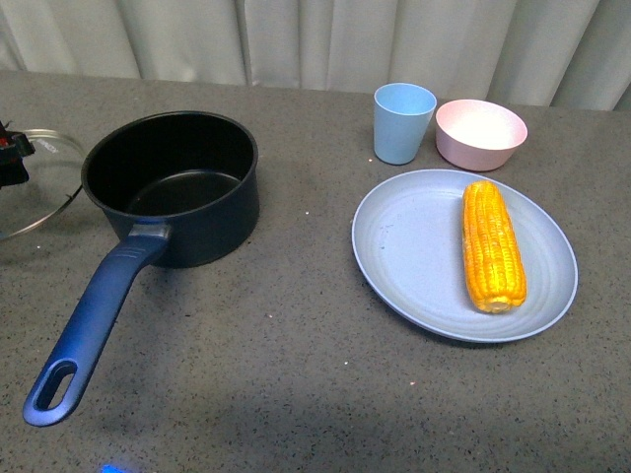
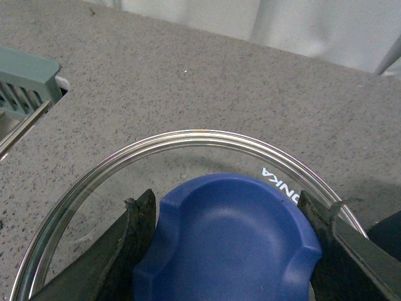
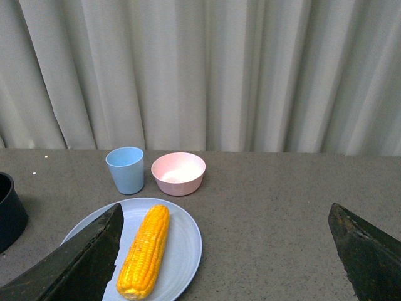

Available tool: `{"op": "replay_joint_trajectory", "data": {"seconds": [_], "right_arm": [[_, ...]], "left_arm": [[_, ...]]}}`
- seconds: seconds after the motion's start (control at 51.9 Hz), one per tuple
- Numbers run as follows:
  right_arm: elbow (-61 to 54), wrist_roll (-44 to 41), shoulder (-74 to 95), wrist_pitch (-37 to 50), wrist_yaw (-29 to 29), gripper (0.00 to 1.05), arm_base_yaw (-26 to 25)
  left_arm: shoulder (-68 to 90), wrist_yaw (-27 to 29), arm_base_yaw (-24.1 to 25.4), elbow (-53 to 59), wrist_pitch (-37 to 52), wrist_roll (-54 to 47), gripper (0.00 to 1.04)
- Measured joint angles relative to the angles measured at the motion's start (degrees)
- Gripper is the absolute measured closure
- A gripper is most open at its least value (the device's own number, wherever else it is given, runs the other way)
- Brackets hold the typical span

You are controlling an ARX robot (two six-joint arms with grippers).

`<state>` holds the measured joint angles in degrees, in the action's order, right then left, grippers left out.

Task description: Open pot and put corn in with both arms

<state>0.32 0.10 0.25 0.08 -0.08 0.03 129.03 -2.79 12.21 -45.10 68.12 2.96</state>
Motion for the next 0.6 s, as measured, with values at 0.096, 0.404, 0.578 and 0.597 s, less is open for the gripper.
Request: {"op": "replay_joint_trajectory", "data": {"seconds": [0.096,0.404,0.578,0.597], "right_arm": [[0.02,0.0,0.0,0.0,0.0,0.09,0.0],[0.02,0.0,0.0,0.0,-0.02,0.09,0.0],[0.0,0.0,0.0,0.0,-0.02,0.09,0.0],[0.02,0.0,0.0,0.0,0.0,0.09,0.0]], "left_arm": [[1.75,0.2,-0.02,-0.09,0.39,-0.2,0.44],[4.68,0.35,-0.81,-0.11,0.92,-0.31,0.44],[5.86,0.04,-1.62,-0.26,-0.26,-0.94,0.44],[5.88,0.04,-1.62,-0.28,-0.31,-1.03,0.44]]}}
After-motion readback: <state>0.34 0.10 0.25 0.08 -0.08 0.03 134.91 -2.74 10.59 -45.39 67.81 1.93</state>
